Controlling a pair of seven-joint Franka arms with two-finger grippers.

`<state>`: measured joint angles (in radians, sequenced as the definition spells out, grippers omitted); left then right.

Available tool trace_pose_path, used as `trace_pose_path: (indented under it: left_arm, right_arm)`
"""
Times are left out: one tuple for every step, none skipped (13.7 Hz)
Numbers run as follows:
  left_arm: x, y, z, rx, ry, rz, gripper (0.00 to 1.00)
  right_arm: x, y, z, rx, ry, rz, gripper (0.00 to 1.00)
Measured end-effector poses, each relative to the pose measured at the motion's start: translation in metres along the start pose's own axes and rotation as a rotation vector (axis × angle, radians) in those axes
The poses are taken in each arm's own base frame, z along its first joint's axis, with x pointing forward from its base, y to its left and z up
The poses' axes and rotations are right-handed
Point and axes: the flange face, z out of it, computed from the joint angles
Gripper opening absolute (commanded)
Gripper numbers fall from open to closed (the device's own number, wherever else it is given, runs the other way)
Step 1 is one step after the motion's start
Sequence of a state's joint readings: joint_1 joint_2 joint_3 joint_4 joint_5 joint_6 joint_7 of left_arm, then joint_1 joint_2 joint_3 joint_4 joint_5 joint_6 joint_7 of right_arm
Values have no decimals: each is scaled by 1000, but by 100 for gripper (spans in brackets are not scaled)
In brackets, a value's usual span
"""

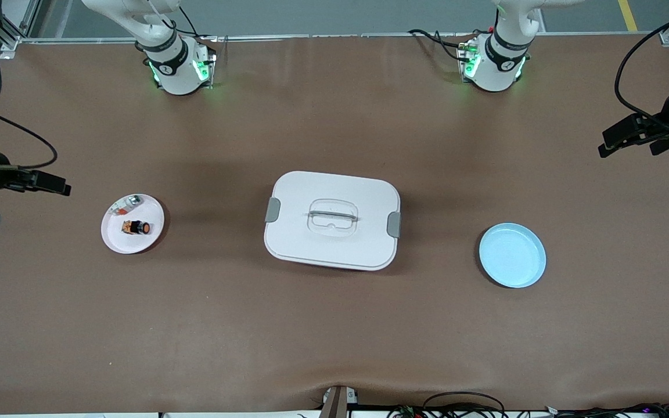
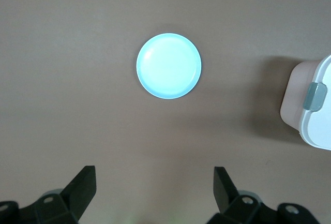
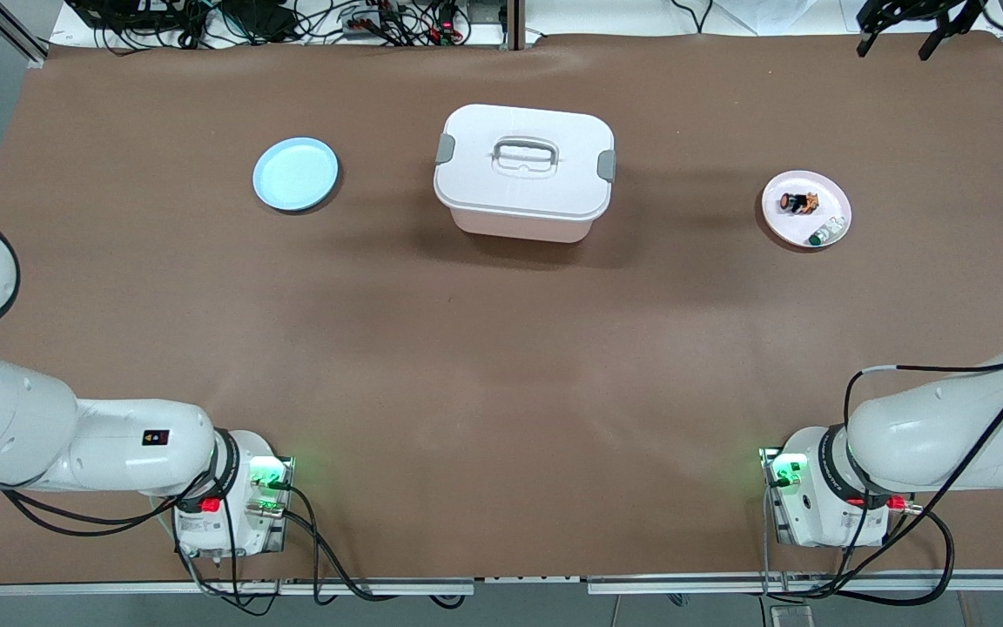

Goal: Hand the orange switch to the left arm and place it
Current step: 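Move the right gripper down over the orange switch on the white plate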

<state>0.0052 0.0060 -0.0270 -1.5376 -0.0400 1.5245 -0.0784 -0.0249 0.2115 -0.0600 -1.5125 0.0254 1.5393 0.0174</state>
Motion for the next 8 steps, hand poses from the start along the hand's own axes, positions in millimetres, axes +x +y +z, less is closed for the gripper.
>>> trace_pose_path:
  left_arm:
    - [0,0,0,0,0,0,100]
    - [0,-1,0,0,0,-1,100]
    - [0,-1,0,0,0,-1,100]
    - [0,-1,0,0,0,-1,100]
    - [0,-1,0,0,0,-2,100]
    - [0,-1,0,0,0,-2,100]
    - [0,-1,0,0,0,-2,100]
    - [0,-1,0,0,0,-2,100]
  right_arm:
    - [3,0,7,-1,-12,0,100]
    - [5,0,12,-2,-22,0,100]
    - [6,0,17,-3,-33,1,100]
    - [7,1,25,-4,-39,2,100]
    - [10,3,38,-6,-31,5,100]
    - [15,6,56,-7,-17,10,100]
    - [20,10,78,-6,-1,17,100]
    - [24,13,100,-7,11,22,100]
